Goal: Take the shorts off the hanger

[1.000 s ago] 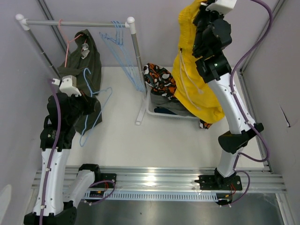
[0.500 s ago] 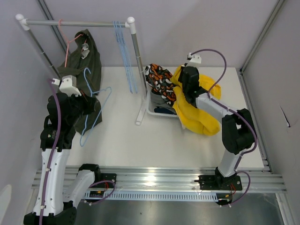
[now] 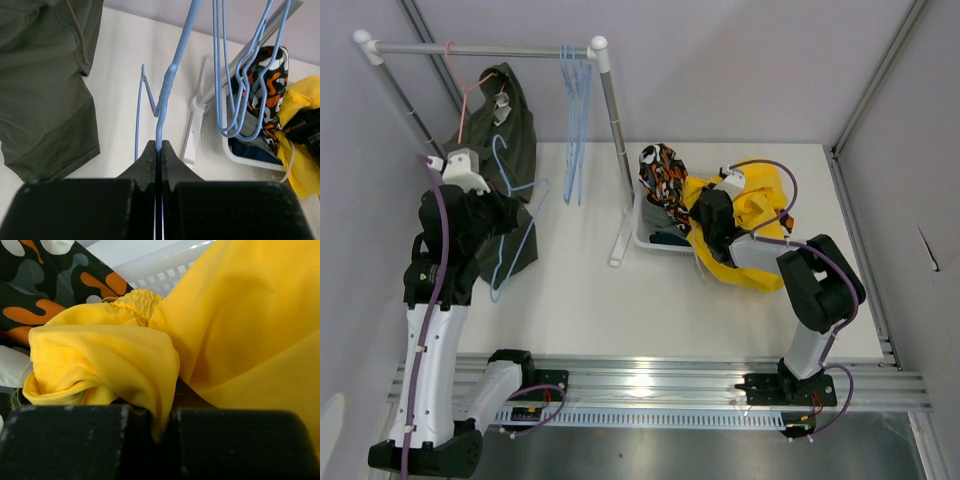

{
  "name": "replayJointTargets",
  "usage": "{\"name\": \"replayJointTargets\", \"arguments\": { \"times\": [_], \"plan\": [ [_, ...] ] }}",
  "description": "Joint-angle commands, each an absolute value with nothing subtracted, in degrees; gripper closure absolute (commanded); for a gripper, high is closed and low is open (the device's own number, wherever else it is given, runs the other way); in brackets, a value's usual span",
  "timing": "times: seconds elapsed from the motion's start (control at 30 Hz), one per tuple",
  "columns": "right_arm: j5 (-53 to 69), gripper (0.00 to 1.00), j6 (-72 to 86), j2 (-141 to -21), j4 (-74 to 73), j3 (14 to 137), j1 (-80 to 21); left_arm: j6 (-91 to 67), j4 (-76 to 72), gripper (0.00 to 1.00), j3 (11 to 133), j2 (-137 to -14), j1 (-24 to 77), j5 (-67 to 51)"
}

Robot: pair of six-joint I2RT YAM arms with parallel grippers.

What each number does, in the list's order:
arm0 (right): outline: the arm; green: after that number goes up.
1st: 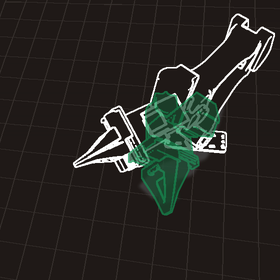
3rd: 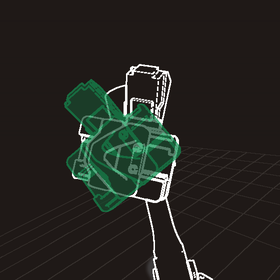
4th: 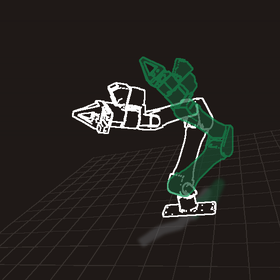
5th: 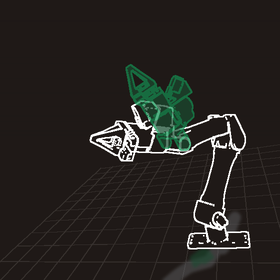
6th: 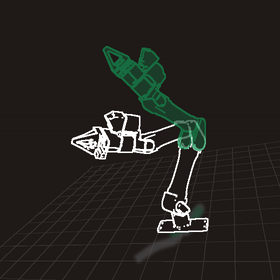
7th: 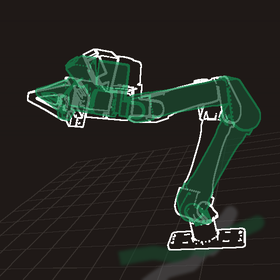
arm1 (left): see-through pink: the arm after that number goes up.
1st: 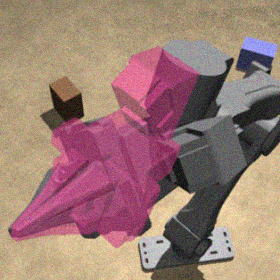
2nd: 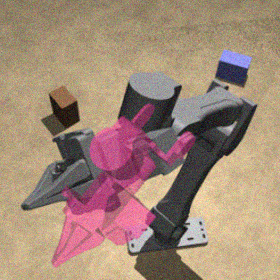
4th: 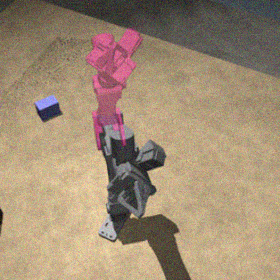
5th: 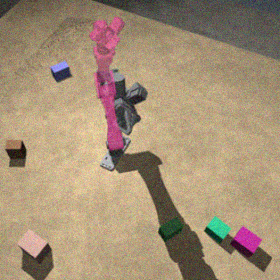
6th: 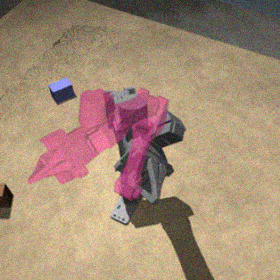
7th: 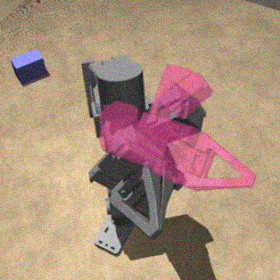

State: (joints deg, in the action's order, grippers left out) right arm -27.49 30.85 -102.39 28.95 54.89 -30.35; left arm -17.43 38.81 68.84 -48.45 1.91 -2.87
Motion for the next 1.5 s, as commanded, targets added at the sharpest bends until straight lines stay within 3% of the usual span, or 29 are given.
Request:
{"name": "replayJointTargets", "arguments": {
  "times": [0.0,0.1,0.13,0.17,0.5,0.9,1.13,1.3,1.47],
  "plan": [
    [-24.5,1.00,34.0,-102.9,23.8,52.6,-29.5,-16.8,37.4,1.00,74.7,-49.6,2.2,-1.0],
    [-22.3,0.49,30.9,-101.0,20.2,55.3,-28.0,-16.7,37.2,1.00,77.4,-51.5,2.2,-0.3],
    [-22.4,0.05,29.6,-98.6,20.4,55.5,-28.0,-16.7,37.3,1.00,78.1,-52.7,2.3,-0.3],
    [-22.9,0.01,27.3,-97.2,20.1,56.0,-28.0,-16.7,37.5,1.00,78.9,-53.3,2.2,-0.3],
    [-23.2,0.01,19.8,-79.6,9.2,66.7,-28.7,-17.2,37.4,1.00,91.1,-61.7,2.2,-1.5],
    [-29.3,0.01,25.8,-49.3,3.6,42.2,-43.8,-17.8,31.9,1.00,108.6,-78.8,3.5,-4.5],
    [-33.7,0.01,26.6,-44.7,0.3,36.2,-52.5,-17.1,36.0,1.00,124.2,-93.9,7.4,-0.5],
    [-34.6,0.01,26.5,-44.7,-1.8,35.4,-54.1,-16.8,35.7,0.98,123.6,-95.4,9.5,1.5],
    [-34.8,0.00,25.3,-45.7,-0.6,35.2,-54.1,-16.0,35.8,0.86,120.5,-94.1,9.8,2.7]
  ]
}}
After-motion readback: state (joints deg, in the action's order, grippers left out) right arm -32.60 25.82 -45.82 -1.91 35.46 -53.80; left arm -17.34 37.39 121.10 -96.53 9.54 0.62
